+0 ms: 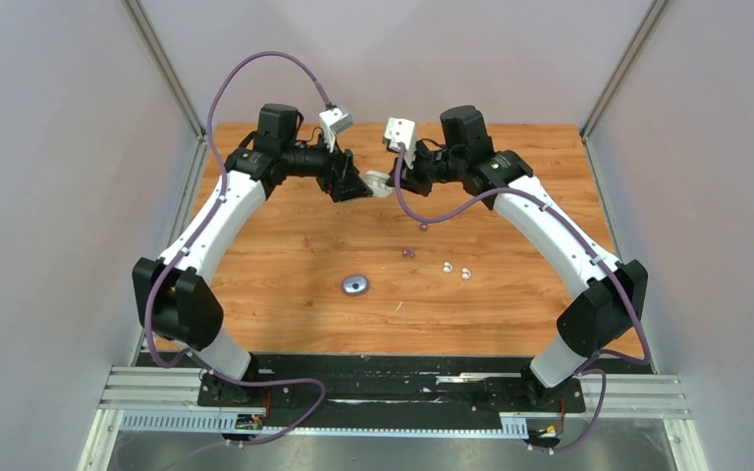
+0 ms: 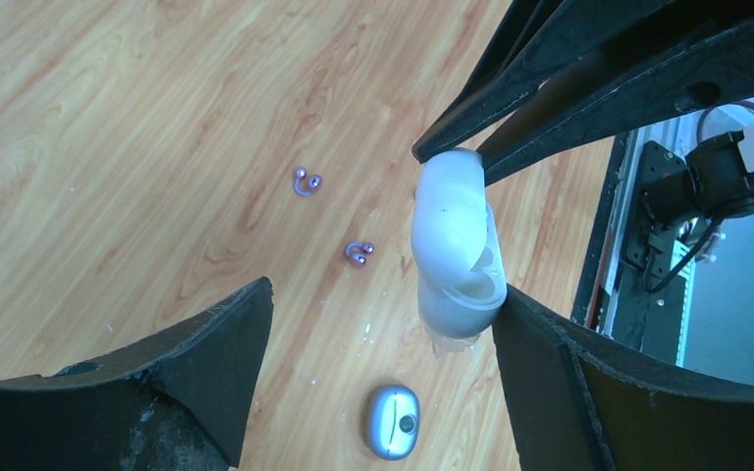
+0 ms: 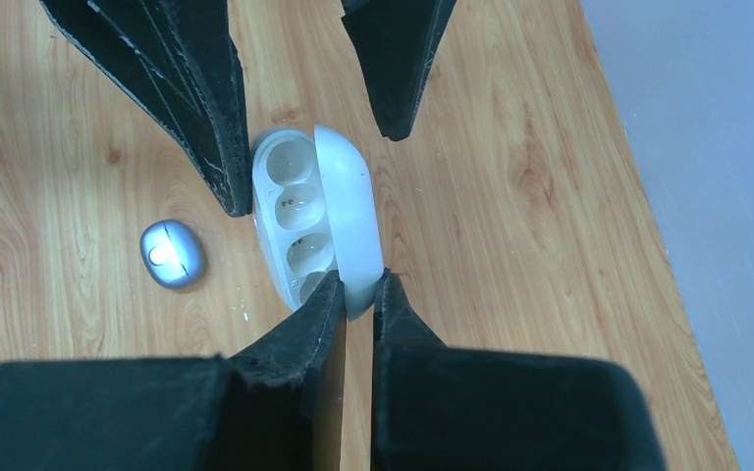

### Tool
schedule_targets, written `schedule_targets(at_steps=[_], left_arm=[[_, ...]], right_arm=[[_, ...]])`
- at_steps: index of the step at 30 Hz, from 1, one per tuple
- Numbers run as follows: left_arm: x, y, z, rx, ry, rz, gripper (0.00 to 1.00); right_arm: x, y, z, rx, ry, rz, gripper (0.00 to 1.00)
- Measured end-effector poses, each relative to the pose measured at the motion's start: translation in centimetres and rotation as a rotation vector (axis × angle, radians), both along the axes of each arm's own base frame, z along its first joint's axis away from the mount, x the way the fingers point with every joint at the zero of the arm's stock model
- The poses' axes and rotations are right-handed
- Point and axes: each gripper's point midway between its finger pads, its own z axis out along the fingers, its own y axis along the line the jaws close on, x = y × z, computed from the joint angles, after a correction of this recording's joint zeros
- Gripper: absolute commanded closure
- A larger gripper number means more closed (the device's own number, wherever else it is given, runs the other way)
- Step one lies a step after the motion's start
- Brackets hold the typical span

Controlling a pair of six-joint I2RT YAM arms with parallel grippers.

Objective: Insert the wireless bluetooth earbuds into the charging case
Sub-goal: Adjust the charging case.

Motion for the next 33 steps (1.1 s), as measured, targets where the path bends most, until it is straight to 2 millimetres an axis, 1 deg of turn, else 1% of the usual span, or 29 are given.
schedule_targets(at_steps=[5,8,11,13,15,19,20,26,30,33], left_arm=[[-0.1,0.0,0.8,-0.009,-0.036,-0.011,0.05],[-1.0,0.1,2.3,-0.023,-0.065,-0.029,0.06],[-1.3,0.0,4.3,-0.044,-0.097,-0.047,0.07],[-1.4,-0.1,4.8,-0.053,-0.108,-0.057,0.08],[-1.4,-0.1,4.6,-0.053,-0.106,-0.057,0.08],[-0.8,0.0,3.2,-0.039,-0.085,-0.024,0.14],[-0.6,0.1,3.0,-0.036,-0.083,-0.016,0.17],[-0.1,-0.3,3.7,-0.061,-0.116,-0.021,0.31],[0.0,-0.6,3.9,-0.064,-0.12,-0.049,0.35],[0.0,-0.8,4.0,-0.054,-0.138,-0.075,0.4]], right_arm=[[0.2,0.0,0.1,-0.001,-0.008,-0.006,1.0],[0.2,-0.1,0.0,-0.005,-0.012,-0.009,1.0],[0.3,-0.1,0.0,-0.005,-0.012,-0.011,1.0],[0.3,-0.1,0.0,-0.004,-0.01,-0.011,1.0],[0.2,-0.1,0.0,-0.003,-0.006,-0.012,1.0],[0.0,0.1,0.0,0.009,0.017,-0.013,1.0],[-0.1,0.1,0.1,0.011,0.021,-0.013,1.0],[-0.3,0.2,0.1,0.019,0.034,-0.007,1.0],[-0.6,0.4,0.1,0.025,0.042,0.006,1.0],[-0.9,0.6,0.2,0.031,0.053,0.019,1.0]])
